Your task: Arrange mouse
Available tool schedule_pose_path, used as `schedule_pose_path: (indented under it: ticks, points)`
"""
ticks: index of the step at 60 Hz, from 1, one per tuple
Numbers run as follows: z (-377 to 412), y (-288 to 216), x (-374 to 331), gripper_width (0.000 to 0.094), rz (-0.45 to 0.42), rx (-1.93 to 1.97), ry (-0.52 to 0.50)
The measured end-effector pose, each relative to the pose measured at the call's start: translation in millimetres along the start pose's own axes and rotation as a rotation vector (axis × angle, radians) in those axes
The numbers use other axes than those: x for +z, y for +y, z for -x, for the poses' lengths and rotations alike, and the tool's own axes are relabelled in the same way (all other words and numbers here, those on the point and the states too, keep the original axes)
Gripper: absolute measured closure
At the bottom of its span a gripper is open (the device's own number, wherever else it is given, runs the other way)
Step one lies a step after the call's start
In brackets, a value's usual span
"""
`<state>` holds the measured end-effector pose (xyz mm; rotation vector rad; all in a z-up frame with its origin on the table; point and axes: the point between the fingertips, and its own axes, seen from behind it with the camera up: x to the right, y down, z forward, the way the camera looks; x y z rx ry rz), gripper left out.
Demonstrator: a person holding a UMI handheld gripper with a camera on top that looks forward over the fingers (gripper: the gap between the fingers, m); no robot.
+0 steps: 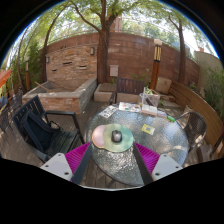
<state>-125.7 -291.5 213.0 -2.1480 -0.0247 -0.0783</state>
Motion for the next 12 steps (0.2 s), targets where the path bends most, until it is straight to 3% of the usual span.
schedule_pose_path:
  ticks: [12]
  points:
    - [8, 13, -28, 0.008, -0.001, -0.001, -0.006]
